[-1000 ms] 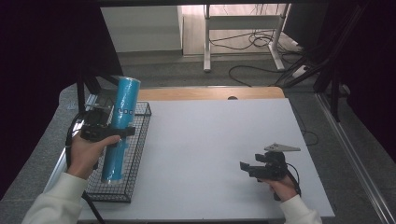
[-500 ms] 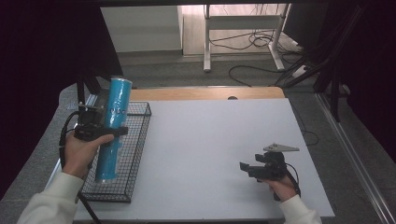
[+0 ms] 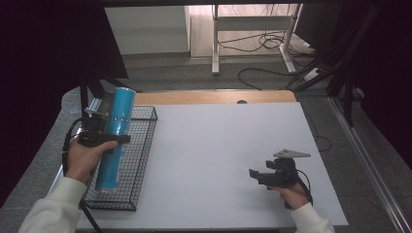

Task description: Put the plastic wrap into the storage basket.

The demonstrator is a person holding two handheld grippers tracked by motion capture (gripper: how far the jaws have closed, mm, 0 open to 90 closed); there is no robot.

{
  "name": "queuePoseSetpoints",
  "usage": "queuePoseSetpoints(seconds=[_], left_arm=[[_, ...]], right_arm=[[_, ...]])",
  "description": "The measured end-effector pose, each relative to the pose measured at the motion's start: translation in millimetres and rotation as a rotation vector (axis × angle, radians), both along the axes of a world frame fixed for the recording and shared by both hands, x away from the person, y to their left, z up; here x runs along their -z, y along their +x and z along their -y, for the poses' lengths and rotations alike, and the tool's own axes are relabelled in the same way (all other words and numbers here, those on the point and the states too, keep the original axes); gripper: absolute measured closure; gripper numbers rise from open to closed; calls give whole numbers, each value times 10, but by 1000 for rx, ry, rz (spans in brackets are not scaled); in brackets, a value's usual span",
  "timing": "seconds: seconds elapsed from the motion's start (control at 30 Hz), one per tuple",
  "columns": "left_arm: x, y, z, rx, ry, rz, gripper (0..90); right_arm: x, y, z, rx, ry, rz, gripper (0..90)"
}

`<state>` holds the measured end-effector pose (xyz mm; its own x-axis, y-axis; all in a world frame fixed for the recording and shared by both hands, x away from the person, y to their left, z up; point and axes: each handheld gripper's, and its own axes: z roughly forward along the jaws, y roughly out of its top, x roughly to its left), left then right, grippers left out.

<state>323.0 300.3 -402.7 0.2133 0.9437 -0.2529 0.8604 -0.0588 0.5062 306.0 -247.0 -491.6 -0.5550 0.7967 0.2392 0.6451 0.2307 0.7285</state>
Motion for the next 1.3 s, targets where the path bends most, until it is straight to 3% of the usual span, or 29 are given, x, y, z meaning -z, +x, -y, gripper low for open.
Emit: queuePoseSetpoints(seconds=[0.3,0.57,1.07,1.3], left_arm=[[201,119,-52,-20,55,-64,315],[336,213,-34,-26,74,-111,315],[619,360,79,-35,145,-194,315],[722,410,174,-21,260,-227,314]], right_arm=[[4,6,0,2,-5,-5,155],[8,13,4,6,-6,-6,152],[13,18,10,6,-5,-5,152],[15,22,21,6,-10,-2,152]])
